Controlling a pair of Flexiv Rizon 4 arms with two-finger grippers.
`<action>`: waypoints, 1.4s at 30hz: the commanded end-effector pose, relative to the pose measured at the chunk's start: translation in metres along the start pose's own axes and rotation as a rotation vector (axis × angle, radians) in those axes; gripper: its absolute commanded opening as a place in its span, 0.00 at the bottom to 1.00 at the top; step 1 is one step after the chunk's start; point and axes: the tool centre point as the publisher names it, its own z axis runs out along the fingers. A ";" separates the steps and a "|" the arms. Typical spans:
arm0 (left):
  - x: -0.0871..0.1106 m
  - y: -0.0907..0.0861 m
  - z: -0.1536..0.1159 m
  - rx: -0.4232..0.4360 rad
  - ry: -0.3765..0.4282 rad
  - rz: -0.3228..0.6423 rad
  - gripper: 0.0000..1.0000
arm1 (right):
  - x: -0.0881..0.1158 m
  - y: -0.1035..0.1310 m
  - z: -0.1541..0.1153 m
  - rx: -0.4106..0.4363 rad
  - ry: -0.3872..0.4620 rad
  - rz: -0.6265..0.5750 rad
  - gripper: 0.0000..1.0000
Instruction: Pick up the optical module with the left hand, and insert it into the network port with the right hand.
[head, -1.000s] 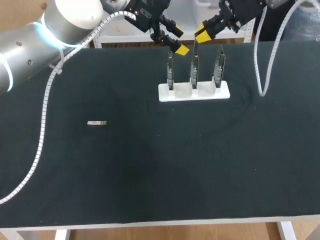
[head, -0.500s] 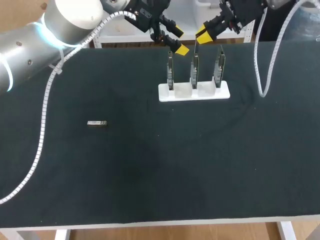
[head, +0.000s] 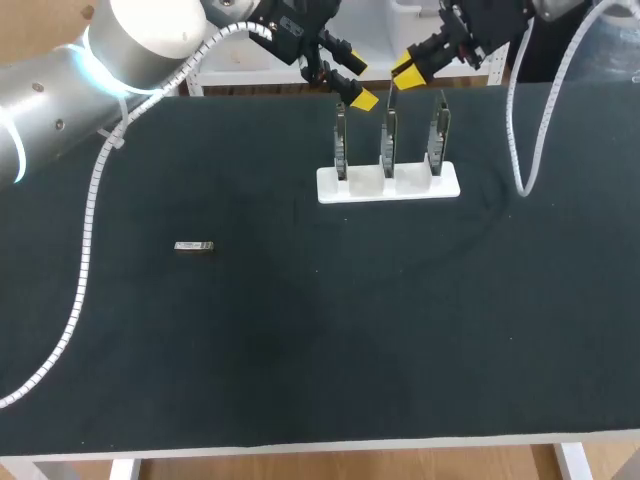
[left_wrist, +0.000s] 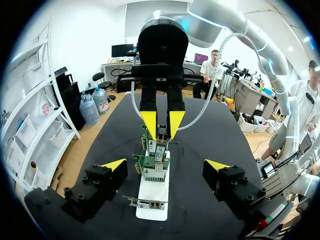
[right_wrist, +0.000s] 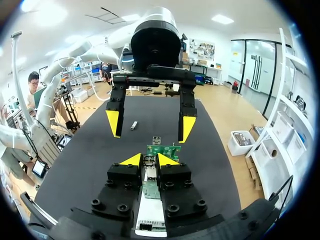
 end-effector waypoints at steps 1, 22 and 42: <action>-0.001 0.002 0.001 0.002 0.005 -0.001 1.00 | 0.004 -0.008 0.001 -0.932 0.000 0.005 0.00; -0.001 0.002 0.001 0.002 0.005 -0.001 1.00 | 0.002 -0.010 -0.002 -0.921 -0.009 -0.006 0.00; -0.001 0.002 0.001 0.002 0.005 -0.001 1.00 | -0.001 -0.008 -0.006 -0.925 -0.007 -0.014 0.00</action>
